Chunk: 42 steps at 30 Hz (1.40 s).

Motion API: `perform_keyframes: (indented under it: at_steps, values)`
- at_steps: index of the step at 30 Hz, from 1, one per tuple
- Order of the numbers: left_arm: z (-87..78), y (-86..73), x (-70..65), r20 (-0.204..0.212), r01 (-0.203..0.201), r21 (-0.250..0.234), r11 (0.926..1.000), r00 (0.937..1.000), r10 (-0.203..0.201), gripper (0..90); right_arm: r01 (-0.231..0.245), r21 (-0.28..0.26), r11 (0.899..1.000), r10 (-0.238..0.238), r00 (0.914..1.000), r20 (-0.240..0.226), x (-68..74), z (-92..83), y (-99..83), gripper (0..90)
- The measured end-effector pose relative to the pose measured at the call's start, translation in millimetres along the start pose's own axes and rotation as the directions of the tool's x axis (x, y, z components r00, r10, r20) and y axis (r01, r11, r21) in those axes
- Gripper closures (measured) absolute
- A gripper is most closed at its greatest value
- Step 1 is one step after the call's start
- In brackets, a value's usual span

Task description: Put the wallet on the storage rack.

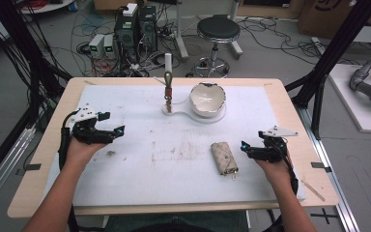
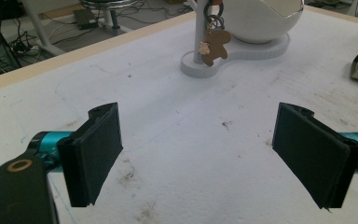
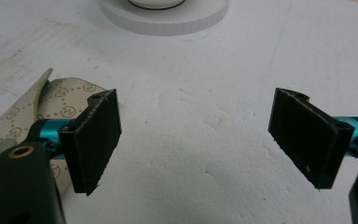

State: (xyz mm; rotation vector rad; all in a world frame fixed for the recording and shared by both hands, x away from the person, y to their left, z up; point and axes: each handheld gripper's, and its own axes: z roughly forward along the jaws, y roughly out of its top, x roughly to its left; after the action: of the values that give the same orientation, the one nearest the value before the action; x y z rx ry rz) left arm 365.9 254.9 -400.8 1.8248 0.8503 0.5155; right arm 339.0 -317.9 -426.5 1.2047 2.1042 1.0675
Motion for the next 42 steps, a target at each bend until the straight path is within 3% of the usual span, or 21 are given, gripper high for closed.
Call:
perform_keyframes:
  at_steps: [11, 17, 31, 42]
  values:
    - [2.4, -1.8, -2.5, 0.004, -0.017, 0.021, 0.9996, 0.9998, 0.017, 15.8, -0.018, -0.009, 1.0, 0.018, 0.9998, -0.006, 19.6, -7.9, 4.6, 17.3]
    - [4.4, -2.1, -2.8, 0.004, -0.018, 0.029, 0.9994, 0.9998, 0.018, 15.8, -0.021, 0.007, 1.0, 0.021, 0.9996, -0.022, 37.2, -11.4, 4.8, 17.3]
    - [3.8, -2.4, -2.8, 0.001, -0.023, 0.039, 0.999, 0.9997, 0.023, 15.8, -0.001, 0.075, 0.997, 0.003, 0.9996, -0.027, 84.2, -6.9, 1.9, 17.3]
    - [6.7, -3.0, -4.6, 0.004, -0.031, 0.054, 0.9981, 0.9995, 0.031, 15.8, 0.032, 0.168, 0.985, -0.027, 0.9991, -0.033, 97.0, 2.9, -6.2, 17.3]
